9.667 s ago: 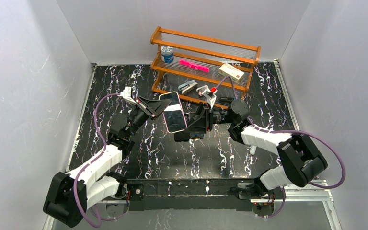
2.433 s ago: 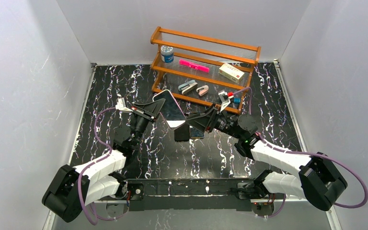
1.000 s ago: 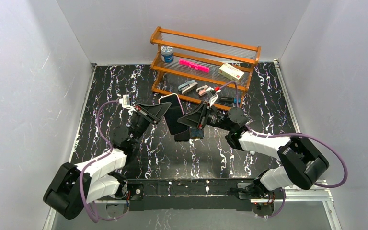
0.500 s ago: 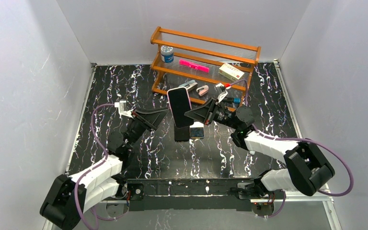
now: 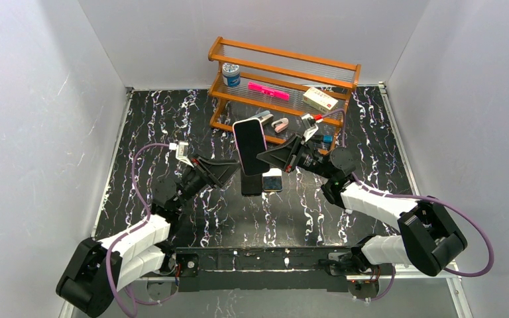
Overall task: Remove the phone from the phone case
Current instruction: Remove the phone case from the phone.
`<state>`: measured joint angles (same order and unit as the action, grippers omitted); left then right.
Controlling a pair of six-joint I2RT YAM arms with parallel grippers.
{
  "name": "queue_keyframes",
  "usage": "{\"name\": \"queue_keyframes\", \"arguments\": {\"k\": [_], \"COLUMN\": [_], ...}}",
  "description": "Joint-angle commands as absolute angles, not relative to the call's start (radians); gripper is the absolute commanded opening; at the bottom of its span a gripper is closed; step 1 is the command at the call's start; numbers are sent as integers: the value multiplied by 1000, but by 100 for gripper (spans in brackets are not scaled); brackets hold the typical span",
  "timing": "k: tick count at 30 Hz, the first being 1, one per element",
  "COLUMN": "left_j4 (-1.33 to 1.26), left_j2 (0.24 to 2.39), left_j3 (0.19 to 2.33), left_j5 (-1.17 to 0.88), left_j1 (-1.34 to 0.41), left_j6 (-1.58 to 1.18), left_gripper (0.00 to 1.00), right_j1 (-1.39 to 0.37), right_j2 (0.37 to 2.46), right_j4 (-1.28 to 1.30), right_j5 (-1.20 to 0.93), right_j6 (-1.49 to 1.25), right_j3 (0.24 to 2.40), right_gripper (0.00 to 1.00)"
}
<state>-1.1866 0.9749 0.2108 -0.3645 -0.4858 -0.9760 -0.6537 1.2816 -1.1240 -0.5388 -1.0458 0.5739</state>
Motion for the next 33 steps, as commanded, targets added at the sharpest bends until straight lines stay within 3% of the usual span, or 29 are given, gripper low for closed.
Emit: {"name": "queue_keyframes", "arguments": {"k": [1, 16, 21, 24, 30, 33], "left_j4": [-1194, -1193, -1193, -1193, -1194, -1192], "left_j2": [971, 1002, 1028, 1046, 1069, 1068], "left_j3": [248, 278, 317, 349, 391, 386], "left_j5": [-442, -451, -443, -444, -435, -394], "left_j1": [-489, -508, -510, -514, -521, -523], "left_j6": [-941, -942, -942, -946, -970, -987], "left_gripper": [63, 64, 60, 50, 13, 0], "right_j1": [-651, -651, -651, -652, -651, -652], "right_j2": [1259, 1299, 1323, 1331, 1327, 1327], "right_j4": [-1229, -1265, -1285, -1292, -1273, -1248], "right_j5": [-523, -545, -579, -596, -597, -602], "right_j6": [-1060, -1091, -1119, -1134, -1130, -1123], "right_j3": [591, 602, 600, 593, 571, 569], "right_gripper": [1, 1, 1, 1, 1, 1]}}
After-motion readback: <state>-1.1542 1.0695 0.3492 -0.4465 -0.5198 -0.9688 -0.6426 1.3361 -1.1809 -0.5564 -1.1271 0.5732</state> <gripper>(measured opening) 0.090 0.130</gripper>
